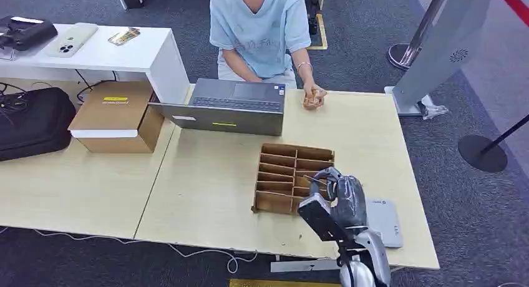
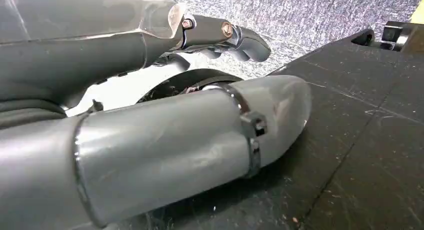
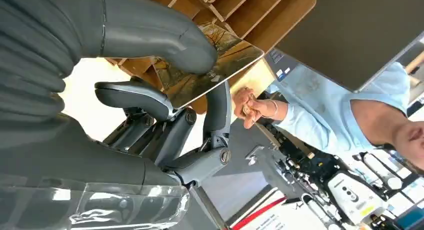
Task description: Pass the card to the sensor for recognition and then transmit it.
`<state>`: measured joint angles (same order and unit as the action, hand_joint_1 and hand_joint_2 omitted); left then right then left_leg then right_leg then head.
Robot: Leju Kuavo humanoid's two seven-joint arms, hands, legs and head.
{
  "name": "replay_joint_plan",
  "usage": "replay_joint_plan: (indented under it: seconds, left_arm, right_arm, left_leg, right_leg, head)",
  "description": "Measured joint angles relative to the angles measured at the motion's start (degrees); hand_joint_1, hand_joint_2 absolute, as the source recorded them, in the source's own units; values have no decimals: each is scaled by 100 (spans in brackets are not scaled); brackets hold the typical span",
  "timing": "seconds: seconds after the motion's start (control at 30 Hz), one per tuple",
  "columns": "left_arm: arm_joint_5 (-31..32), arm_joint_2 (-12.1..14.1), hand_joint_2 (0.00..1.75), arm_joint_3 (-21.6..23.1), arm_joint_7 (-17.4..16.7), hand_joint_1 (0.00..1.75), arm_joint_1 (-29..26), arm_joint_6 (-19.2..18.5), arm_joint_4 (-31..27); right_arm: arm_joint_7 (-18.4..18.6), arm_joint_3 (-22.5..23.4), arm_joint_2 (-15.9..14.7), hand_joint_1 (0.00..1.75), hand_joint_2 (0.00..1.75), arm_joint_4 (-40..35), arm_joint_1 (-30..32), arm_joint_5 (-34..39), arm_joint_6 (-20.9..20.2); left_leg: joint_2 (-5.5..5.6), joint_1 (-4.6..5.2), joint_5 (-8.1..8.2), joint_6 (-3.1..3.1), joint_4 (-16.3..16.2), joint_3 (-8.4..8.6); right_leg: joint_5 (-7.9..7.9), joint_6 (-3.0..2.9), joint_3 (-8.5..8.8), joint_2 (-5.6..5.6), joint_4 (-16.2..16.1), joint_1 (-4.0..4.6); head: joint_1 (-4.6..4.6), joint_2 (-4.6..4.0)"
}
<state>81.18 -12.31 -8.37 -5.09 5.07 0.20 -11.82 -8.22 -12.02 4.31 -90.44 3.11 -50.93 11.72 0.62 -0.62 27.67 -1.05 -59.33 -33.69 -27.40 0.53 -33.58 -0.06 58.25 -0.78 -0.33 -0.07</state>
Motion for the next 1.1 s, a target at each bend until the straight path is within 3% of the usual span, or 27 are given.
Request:
replay_joint_plan:
  seconds: [0.23,0.63,0.7,0.73,0.77,0.83,0.87,0.97,1.1]
  left_arm:
    - [44,2,0,0,28,0,3,-17,0]
    - [98,0,0,7,96,0,11,-37,0]
    - [342,-59,0,66,587,0,18,430,-13]
    - [257,-169,0,239,746,0,-6,659,-191]
    - [-82,-307,0,548,618,0,-61,563,-632]
    - [-974,-295,0,1593,-201,0,-78,-235,-1829]
    - [-1295,-247,0,2102,-448,0,-28,-252,-2126]
    - [-1901,-25,0,3288,-520,0,44,211,-2620]
    - [-2129,135,0,4167,-511,0,185,651,-2780]
  right_arm:
    - [-293,-2,2,175,175,-109,47,127,122]
    - [-1111,-83,28,175,175,-306,71,555,295]
    - [-1242,-109,28,175,175,-326,62,702,411]
    - [-1323,-118,28,175,175,-310,34,796,518]
    - [-1408,-142,28,175,175,-275,-12,879,617]
    - [-1510,-227,26,175,175,-210,-106,946,756]
    - [-1519,-260,24,175,175,-184,-135,953,787]
    - [-1532,-391,20,175,175,-114,-239,960,872]
    - [-1541,-514,20,175,175,-46,-443,962,955]
  left_leg:
    - [0,0,0,0,0,0]
    - [0,0,0,0,0,0]
    - [-1,1,-1,0,-1,0]
    - [2,6,-3,3,-1,-2]
    - [2,5,-3,3,-1,-5]
    - [3,-10,-3,2,-5,-11]
    - [2,-2,-3,3,-4,-5]
    - [-5,-4,-7,-4,-4,-2]
    - [-4,-5,-8,-4,-4,-3]
  right_leg:
    - [0,0,0,0,0,0]
    - [0,0,0,0,0,0]
    - [0,0,-3,0,0,-1]
    - [1,1,-5,-3,0,-8]
    - [2,1,-6,-4,0,-8]
    - [16,-12,-2,-5,-5,8]
    - [13,-8,1,-4,-2,1]
    - [17,-15,-3,1,1,4]
    - [16,-15,-4,1,2,5]
  head:
    - [0,0]
    - [0,0]
    - [-4,0]
    - [-4,0]
    - [-2,0]
    - [20,0]
    - [7,0]
    - [2,0]
    - [0,0]
